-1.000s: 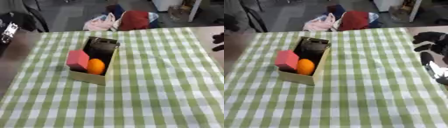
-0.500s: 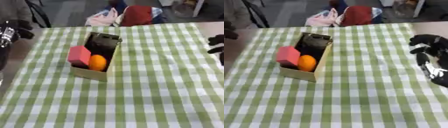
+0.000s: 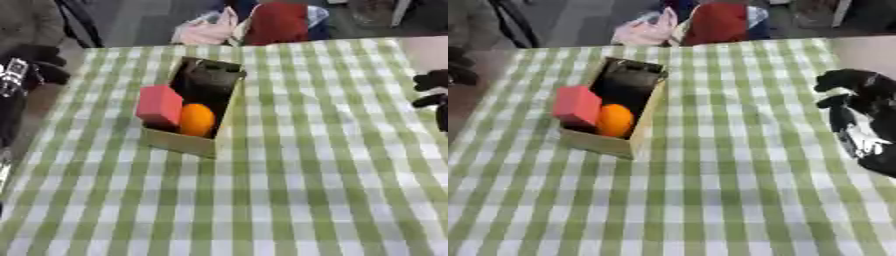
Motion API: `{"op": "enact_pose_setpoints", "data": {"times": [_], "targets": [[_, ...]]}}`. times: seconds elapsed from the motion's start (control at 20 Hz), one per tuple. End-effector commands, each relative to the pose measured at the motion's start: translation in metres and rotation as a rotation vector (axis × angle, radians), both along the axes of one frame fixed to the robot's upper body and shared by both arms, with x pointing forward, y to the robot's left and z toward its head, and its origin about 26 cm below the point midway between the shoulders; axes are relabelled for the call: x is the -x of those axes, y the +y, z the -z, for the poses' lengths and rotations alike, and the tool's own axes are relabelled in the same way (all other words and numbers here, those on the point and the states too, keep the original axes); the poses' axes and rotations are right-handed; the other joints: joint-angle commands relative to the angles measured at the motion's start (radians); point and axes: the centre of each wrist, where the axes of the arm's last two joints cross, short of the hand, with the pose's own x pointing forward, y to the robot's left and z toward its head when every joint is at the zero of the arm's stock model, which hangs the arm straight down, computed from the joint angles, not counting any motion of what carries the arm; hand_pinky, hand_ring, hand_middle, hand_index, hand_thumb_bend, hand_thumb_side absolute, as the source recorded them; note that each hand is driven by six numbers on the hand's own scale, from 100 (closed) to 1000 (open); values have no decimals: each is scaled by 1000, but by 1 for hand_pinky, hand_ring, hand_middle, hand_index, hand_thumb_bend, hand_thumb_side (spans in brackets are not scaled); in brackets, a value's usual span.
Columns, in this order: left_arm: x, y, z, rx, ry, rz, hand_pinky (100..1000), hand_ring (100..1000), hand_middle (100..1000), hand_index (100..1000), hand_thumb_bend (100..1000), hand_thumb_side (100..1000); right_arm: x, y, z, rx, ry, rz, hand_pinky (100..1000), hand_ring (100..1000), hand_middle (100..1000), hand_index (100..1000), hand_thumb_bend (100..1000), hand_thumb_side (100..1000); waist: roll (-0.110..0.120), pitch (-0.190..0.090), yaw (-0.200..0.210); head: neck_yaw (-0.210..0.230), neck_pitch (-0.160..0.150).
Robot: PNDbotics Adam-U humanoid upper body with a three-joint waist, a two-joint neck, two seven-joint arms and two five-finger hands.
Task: Pick up objects on the table and place them in the box.
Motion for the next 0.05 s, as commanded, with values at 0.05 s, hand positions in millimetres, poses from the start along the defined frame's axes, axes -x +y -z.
{"op": "enact_pose_setpoints", "data": {"times": [0.05], "targets": [[2,4,-8,-18,-23,-8,663,610,607,745,107,890,2,0,-10,18,-35,-4,709,890,702,855,100,376,-3,-11,2,-4,5]]}}
